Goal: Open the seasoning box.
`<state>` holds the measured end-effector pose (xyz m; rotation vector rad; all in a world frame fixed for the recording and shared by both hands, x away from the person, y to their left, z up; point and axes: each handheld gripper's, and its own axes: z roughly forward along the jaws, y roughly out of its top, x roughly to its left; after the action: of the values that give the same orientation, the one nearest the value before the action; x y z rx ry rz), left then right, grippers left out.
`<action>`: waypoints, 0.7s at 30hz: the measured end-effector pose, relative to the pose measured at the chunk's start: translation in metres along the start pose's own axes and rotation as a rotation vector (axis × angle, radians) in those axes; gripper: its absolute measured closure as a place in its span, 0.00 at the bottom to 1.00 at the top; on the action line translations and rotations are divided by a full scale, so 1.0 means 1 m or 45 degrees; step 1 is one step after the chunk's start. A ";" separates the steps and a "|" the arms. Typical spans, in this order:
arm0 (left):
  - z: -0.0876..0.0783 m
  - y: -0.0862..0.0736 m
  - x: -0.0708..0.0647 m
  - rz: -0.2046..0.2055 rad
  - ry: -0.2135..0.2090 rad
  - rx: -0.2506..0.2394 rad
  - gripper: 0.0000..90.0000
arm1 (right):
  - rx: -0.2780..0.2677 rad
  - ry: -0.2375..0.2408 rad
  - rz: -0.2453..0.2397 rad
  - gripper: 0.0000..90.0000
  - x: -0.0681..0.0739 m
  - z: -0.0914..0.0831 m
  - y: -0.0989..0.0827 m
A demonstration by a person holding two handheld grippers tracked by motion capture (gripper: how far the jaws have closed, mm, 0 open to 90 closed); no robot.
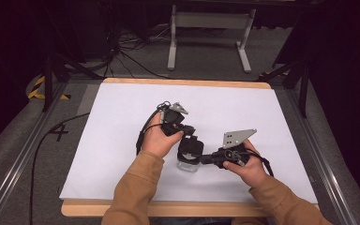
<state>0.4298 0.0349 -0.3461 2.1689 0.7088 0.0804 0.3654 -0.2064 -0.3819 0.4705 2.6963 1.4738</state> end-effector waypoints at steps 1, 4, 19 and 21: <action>-0.008 -0.002 -0.001 -0.011 0.014 -0.006 0.93 | -0.013 -0.004 0.000 1.00 0.000 -0.001 0.000; -0.024 -0.009 -0.003 -0.040 0.039 -0.032 0.93 | -0.046 -0.035 -0.006 1.00 0.000 -0.003 0.002; -0.040 -0.058 -0.002 -0.077 0.071 0.064 0.95 | -0.134 -0.122 -0.044 1.00 0.001 -0.007 0.007; -0.037 -0.061 -0.003 -0.077 0.052 0.073 0.96 | -0.139 -0.125 -0.040 1.00 0.001 -0.008 0.007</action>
<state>0.3889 0.0895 -0.3666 2.2041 0.8086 0.0738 0.3652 -0.2092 -0.3720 0.4791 2.5217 1.5377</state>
